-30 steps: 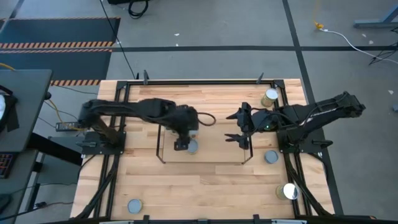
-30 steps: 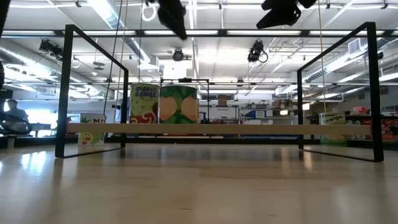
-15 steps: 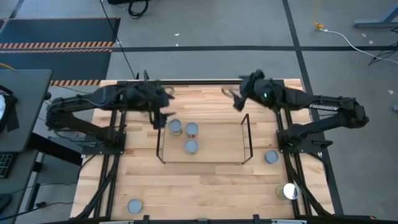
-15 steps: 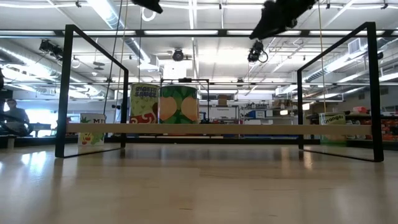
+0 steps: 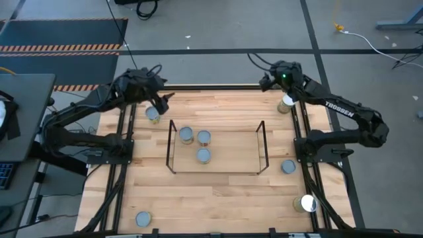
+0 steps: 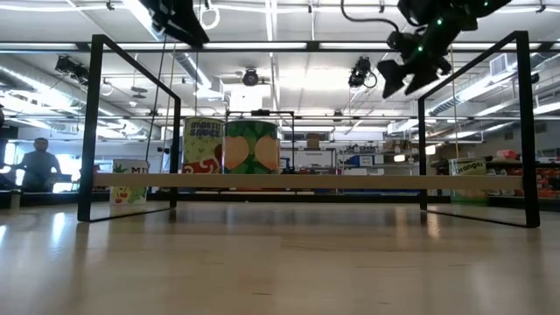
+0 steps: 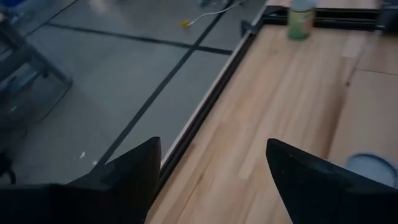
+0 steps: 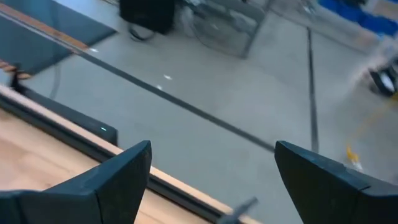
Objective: Pick and place cans onto a shelf
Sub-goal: Put the green can on the shelf
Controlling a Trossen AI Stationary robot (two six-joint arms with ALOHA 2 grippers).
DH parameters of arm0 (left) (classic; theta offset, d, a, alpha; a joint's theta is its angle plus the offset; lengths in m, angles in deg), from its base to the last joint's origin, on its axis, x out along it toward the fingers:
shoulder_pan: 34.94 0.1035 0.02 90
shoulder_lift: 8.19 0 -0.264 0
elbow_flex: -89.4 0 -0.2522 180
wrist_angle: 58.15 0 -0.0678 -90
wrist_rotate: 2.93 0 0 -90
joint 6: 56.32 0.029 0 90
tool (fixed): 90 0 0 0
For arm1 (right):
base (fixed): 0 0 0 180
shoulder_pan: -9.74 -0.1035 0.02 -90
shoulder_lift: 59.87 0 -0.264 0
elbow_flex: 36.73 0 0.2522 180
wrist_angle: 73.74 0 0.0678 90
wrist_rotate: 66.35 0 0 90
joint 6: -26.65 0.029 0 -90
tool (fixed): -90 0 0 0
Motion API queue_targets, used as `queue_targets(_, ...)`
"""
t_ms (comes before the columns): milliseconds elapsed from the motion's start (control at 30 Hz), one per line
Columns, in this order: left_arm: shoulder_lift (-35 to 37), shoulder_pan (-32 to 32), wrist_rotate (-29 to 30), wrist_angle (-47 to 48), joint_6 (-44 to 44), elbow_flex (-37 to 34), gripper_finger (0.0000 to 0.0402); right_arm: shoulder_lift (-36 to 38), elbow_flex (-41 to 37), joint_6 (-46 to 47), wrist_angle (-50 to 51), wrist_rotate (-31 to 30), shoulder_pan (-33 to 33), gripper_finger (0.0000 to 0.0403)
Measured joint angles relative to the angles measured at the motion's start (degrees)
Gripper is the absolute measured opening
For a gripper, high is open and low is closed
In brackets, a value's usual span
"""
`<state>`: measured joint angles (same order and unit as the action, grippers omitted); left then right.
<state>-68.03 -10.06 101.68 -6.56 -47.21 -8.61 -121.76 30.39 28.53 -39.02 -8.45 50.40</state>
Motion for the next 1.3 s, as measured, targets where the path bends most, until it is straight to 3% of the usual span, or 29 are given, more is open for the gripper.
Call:
queue_targets(433,-0.01,3.34,0.64,0.05,-0.99,0.00,0.0295,-4.12,-1.22,6.36,5.03,0.36,11.36,0.0354)
queue_targets(800,-0.02,3.30,1.27,-0.44,-0.92,0.00,0.0295,-17.80,11.36,5.52,25.53,5.05,12.48,0.0391)
queue_targets(1100,-0.06,3.30,1.27,0.01,-0.35,0.00,0.0295,-30.58,24.52,0.67,46.94,10.67,13.88,0.0394)
queue_targets(1300,-0.07,3.30,1.27,1.80,-0.97,0.00,0.0295,-34.85,28.01,-2.27,55.26,12.77,13.95,0.0394)
